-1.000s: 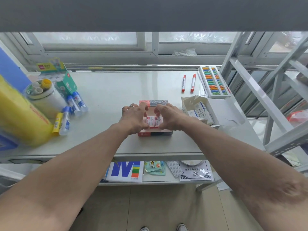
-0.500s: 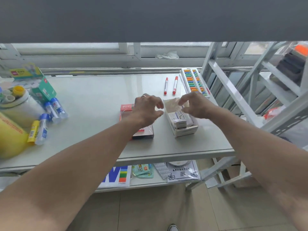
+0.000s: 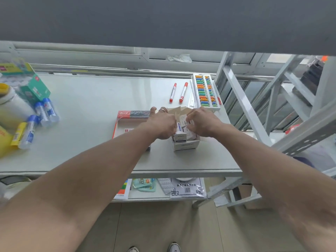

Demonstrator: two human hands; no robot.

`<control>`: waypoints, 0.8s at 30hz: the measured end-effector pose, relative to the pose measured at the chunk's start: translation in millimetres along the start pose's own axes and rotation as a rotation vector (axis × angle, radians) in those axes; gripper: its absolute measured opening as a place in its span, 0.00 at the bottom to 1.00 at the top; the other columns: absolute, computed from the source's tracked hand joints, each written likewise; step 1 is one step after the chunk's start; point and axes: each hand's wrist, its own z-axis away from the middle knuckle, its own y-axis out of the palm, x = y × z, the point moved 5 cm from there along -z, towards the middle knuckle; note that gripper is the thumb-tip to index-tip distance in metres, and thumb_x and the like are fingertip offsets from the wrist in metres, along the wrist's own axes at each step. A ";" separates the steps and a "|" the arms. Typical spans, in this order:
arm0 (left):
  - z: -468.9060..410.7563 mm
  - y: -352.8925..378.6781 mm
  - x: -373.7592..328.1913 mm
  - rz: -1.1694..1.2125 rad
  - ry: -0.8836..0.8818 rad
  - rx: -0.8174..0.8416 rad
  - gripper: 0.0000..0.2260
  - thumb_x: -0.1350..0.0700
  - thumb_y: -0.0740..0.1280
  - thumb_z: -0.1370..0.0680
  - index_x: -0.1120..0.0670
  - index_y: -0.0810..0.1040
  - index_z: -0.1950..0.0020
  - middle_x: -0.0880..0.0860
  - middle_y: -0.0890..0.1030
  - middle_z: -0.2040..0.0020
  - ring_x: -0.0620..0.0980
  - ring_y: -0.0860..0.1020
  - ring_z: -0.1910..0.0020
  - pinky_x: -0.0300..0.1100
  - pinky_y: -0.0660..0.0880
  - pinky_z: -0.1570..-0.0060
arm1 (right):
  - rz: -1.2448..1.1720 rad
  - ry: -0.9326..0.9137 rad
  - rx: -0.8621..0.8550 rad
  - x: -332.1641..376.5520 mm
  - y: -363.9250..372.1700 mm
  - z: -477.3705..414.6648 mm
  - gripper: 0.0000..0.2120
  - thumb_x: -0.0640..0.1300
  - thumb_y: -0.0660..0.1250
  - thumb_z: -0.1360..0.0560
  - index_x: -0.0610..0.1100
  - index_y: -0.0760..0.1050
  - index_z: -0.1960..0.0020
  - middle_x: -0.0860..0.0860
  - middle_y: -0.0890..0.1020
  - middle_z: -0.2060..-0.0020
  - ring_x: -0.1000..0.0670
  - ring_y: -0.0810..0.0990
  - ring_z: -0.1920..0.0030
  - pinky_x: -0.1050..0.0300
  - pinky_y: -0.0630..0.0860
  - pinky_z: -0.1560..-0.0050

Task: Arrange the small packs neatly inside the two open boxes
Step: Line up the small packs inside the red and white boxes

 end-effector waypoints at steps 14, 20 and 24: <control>0.0 -5.0 -13.0 -0.152 -0.035 -0.013 0.10 0.56 0.68 0.24 0.49 0.82 0.44 0.54 0.78 0.50 0.54 0.66 0.32 0.57 0.59 0.36 | -0.050 -0.068 0.034 6.6 -1.4 3.9 0.11 0.41 0.63 0.26 0.44 0.84 0.60 0.47 0.86 0.62 0.42 0.83 0.59 0.43 0.84 0.57; -3.6 -6.8 -11.7 -0.118 -0.055 -0.151 0.09 0.51 0.74 0.29 0.49 0.83 0.50 0.54 0.78 0.56 0.54 0.70 0.38 0.54 0.62 0.41 | -0.037 -0.043 -0.025 10.5 -5.9 1.3 0.16 0.46 0.70 0.27 0.44 0.82 0.41 0.44 0.83 0.42 0.42 0.80 0.43 0.42 0.80 0.42; -3.3 -3.5 -3.3 -0.014 -0.074 -0.227 0.09 0.53 0.71 0.29 0.47 0.83 0.49 0.53 0.80 0.55 0.54 0.71 0.39 0.54 0.61 0.43 | -0.023 -0.032 -0.043 14.1 -5.7 -6.4 0.16 0.45 0.72 0.29 0.43 0.82 0.42 0.46 0.84 0.45 0.43 0.81 0.46 0.44 0.81 0.45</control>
